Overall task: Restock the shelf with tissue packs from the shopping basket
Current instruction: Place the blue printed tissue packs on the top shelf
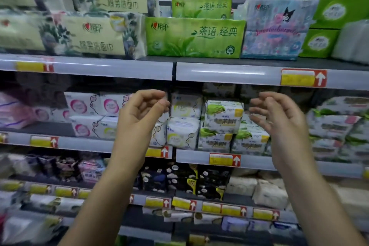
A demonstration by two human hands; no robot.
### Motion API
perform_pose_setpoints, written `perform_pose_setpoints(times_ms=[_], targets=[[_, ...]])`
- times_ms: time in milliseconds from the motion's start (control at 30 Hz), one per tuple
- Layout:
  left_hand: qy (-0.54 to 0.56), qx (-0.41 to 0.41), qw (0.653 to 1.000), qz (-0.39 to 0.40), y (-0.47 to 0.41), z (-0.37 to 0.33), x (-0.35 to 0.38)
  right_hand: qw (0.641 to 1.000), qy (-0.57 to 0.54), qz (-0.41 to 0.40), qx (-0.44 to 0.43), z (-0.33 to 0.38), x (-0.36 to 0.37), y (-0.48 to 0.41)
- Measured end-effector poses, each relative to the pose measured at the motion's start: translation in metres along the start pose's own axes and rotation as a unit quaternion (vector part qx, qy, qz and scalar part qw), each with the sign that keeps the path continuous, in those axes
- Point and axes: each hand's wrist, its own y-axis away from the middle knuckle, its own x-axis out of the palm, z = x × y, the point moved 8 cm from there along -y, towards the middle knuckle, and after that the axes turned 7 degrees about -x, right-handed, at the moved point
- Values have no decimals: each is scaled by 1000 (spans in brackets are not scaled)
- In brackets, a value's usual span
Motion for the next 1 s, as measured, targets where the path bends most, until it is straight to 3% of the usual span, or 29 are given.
perform_pose_setpoints(times_ms=[233, 533, 1000], targets=[[15, -82, 996, 43, 12, 41, -10, 997, 22, -64, 44, -20, -6, 43], [25, -149, 988, 37, 16, 99, -9, 993, 50, -57, 95, -66, -14, 63], [-48, -272, 958, 71, 67, 259, -2, 974, 101, -12, 203, -211, -55, 129]])
